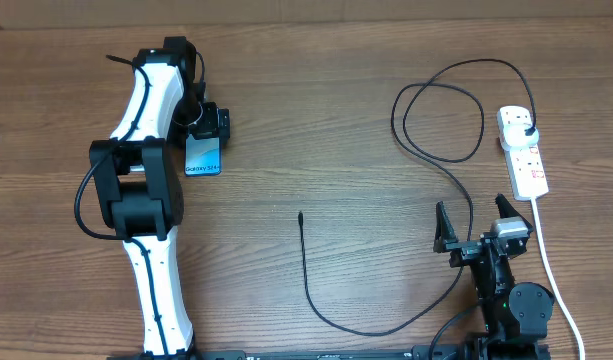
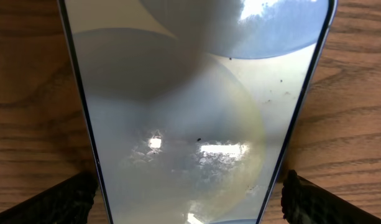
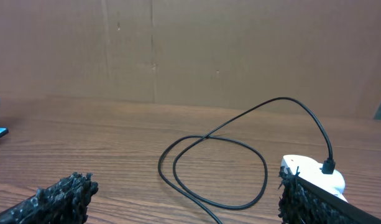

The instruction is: Plug charger to phone and switch on socket

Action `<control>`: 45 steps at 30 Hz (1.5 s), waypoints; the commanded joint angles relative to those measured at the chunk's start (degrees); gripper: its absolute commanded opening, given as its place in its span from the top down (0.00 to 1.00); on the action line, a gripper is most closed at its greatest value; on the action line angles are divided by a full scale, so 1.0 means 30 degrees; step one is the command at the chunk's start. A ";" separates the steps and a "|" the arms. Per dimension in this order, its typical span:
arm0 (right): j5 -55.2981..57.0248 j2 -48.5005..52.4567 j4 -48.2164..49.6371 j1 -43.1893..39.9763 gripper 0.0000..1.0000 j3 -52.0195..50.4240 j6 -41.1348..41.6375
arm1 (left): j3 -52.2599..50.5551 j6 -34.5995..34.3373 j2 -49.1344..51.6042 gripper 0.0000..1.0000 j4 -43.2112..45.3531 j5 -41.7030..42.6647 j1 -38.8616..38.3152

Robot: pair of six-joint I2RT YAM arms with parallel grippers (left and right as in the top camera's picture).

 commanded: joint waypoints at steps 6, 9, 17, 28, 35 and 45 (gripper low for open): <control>0.0051 -0.0124 0.0095 0.0124 0.00 -0.0204 0.0131 | -0.0459 -0.0372 0.0240 0.00 0.0109 0.0073 -0.0131; 0.0051 -0.0124 0.0095 0.0124 0.00 -0.0204 0.0138 | -0.0459 -0.0357 0.0240 0.00 -0.0036 -0.0007 -0.0131; 0.0051 -0.0124 0.0095 0.0124 0.00 -0.0204 0.0138 | -0.0459 -0.0386 0.0240 0.00 -0.0015 -0.0153 -0.0131; 0.0051 -0.0124 0.0095 0.0124 0.00 -0.0204 0.0131 | -0.0459 -0.0743 0.0240 0.00 -0.0058 -0.0831 -0.0138; 0.0051 -0.0124 0.0095 0.0124 0.00 -0.0204 0.0138 | -0.0459 -0.0743 0.0240 0.00 -0.0058 -0.0969 -0.0146; 0.0051 -0.0124 0.0095 0.0124 0.00 -0.0204 0.0138 | -0.0466 -0.0729 0.0240 0.00 -0.0015 -0.0976 -0.0146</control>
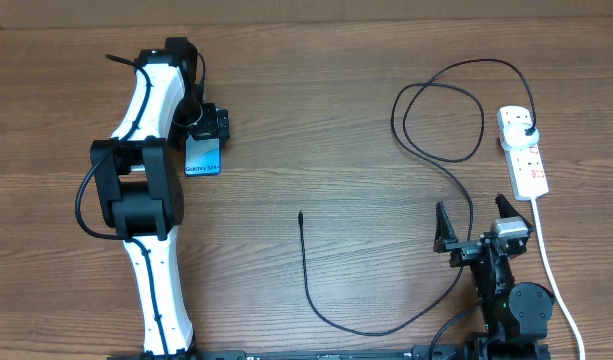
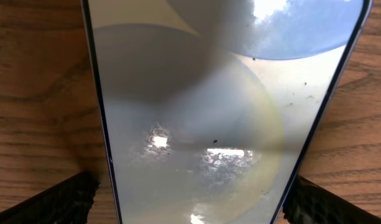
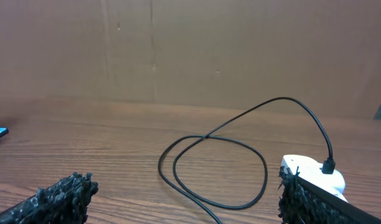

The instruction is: Plug charger to phone and switch on socket

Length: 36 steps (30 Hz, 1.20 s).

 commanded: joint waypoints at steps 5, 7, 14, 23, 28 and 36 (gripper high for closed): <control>0.0051 -0.0124 0.0102 0.0124 0.00 -0.0204 0.0131 | -0.0386 -0.0270 0.0240 0.00 0.0087 -0.0270 -0.0168; 0.0051 -0.0124 0.0102 0.0124 0.00 -0.0204 0.0131 | -0.0386 -0.0248 0.0240 0.00 0.0087 -0.0277 -0.0219; 0.0051 -0.0124 0.0102 0.0124 0.00 -0.0204 0.0131 | -0.0386 -0.0051 0.0240 0.00 0.0102 -0.0612 -0.0546; 0.0051 -0.0124 0.0102 0.0124 0.00 -0.0204 0.0124 | -0.0386 -0.0051 0.0240 0.00 0.0095 -0.0612 -0.0561; 0.0051 -0.0124 0.0102 0.0124 0.00 -0.0204 0.0131 | -0.0386 -0.0044 0.0240 0.00 0.0095 -0.0612 -0.0554; 0.0051 -0.0124 0.0102 0.0124 0.00 -0.0204 0.0124 | -0.0386 -0.0044 0.0240 0.00 0.0095 -0.0612 -0.0561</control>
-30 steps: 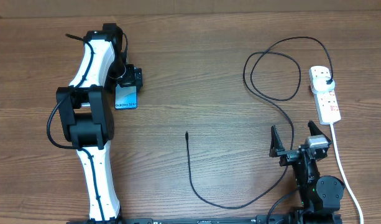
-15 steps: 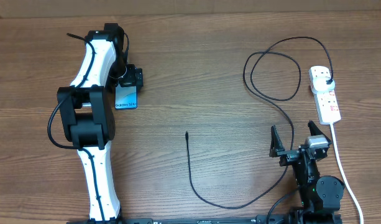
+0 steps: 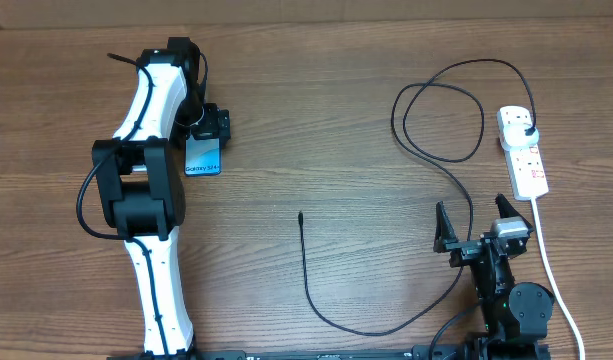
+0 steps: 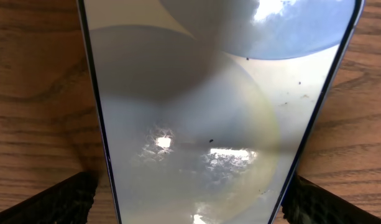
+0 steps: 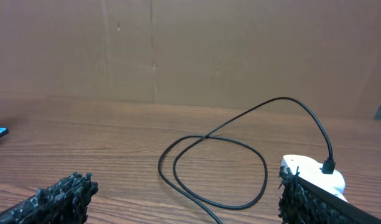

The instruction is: Plug charger to phone and switch on socket

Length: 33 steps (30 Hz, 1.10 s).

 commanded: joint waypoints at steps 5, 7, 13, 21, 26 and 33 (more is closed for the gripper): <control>0.0051 -0.0124 0.0102 0.0131 0.00 -0.0204 0.0131 | -0.0386 -0.0051 0.0240 0.00 0.0117 -0.0313 -0.0270; 0.0051 -0.0124 0.0102 0.0131 0.00 -0.0204 0.0131 | -0.0386 -0.0058 0.0240 0.00 0.0153 -0.0306 -0.0270; 0.0051 -0.0124 0.0102 0.0131 0.00 -0.0204 0.0131 | -0.0386 -0.0058 0.0240 0.00 0.0146 -0.0262 -0.0277; 0.0051 -0.0124 0.0102 0.0131 0.00 -0.0204 0.0124 | -0.0386 -0.0058 0.0240 0.00 0.0138 -0.0262 -0.0262; 0.0051 -0.0124 0.0102 0.0131 0.00 -0.0204 0.0124 | -0.0386 -0.0051 0.0240 0.08 0.0146 -0.0262 -0.0284; 0.0051 -0.0124 0.0102 0.0131 0.00 -0.0204 0.0124 | -0.0386 -0.0051 0.0240 0.00 0.0138 -0.0262 -0.0284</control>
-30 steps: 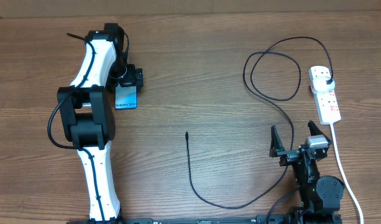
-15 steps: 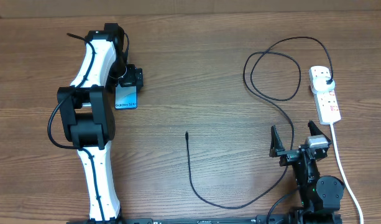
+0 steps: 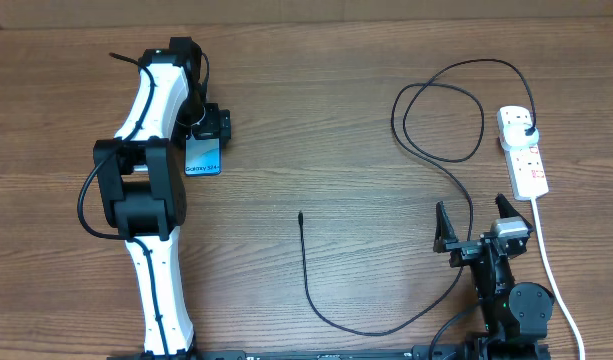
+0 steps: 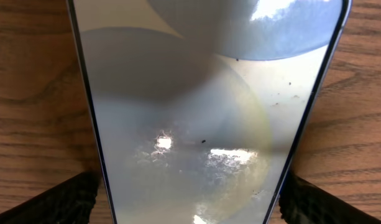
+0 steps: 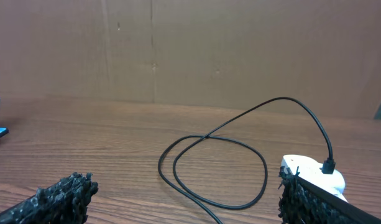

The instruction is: Plug charger to phone and switch on socket

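The phone (image 3: 203, 157), screen up with a blue lower edge, lies at the table's left rear. My left gripper (image 3: 208, 128) is over its far end. In the left wrist view the glossy phone (image 4: 202, 106) fills the frame, and both dark fingertips (image 4: 66, 202) press against its side edges. The black charger cable (image 3: 306, 270) has its free plug end (image 3: 300, 214) mid-table. It loops back to the white socket strip (image 3: 523, 152) at the right. My right gripper (image 3: 473, 215) stands open near the front, with nothing between its fingers (image 5: 59, 196).
The cable's big loop (image 5: 212, 171) lies ahead of the right gripper, and the socket strip (image 5: 314, 171) sits beside its right finger. The strip's white lead (image 3: 551, 270) runs toward the front edge. A brown cardboard wall backs the table.
In the left wrist view the phone sits slightly further left, and the two fingertips stand a little closer to its edges. The cable, strip and right arm are unchanged.
Throughout, my left gripper stayed over the phone's far end with its fingers astride it. The phone only shifted slightly right, then back left, in the wrist view. The right gripper stayed open at the front right, and the cable did not move.
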Action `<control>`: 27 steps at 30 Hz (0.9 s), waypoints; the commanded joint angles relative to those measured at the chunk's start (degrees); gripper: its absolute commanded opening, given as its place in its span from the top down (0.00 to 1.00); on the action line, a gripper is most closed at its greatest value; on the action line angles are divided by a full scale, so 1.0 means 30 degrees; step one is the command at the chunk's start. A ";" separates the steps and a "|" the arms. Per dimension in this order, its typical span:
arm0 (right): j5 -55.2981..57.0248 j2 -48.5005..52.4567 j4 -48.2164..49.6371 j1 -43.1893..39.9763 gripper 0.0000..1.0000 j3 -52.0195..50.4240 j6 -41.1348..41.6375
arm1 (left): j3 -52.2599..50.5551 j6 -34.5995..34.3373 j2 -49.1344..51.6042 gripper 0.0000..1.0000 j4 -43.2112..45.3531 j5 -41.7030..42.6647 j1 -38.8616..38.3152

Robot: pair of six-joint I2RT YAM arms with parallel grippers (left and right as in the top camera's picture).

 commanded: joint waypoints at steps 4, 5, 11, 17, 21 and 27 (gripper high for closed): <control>0.0051 -0.0124 0.0102 0.0131 0.00 -0.0204 0.0124 | -0.0386 -0.0058 0.0240 0.00 0.0087 -0.0248 -0.0182; 0.0051 -0.0124 0.0102 0.0131 0.00 -0.0204 0.0124 | -0.0386 -0.0058 0.0240 0.00 0.0087 -0.0248 -0.0182; 0.0051 -0.0124 0.0102 0.0131 0.00 -0.0204 0.0124 | -0.0386 -0.0058 0.0255 0.00 0.0095 -0.0240 -0.0182; 0.0051 -0.0124 0.0102 0.0131 0.00 -0.0204 0.0124 | -0.0393 -0.0058 0.0765 0.00 0.0087 -0.0240 -0.0182; 0.0051 -0.0124 0.0102 0.0131 0.00 -0.0204 0.0131 | -0.0386 -0.0058 0.1020 0.00 0.0073 -0.0233 -0.0211; 0.0051 -0.0124 0.0102 0.0131 0.00 -0.0204 0.0124 | -0.0393 -0.0051 0.1020 0.00 -0.0087 -0.0233 -0.0211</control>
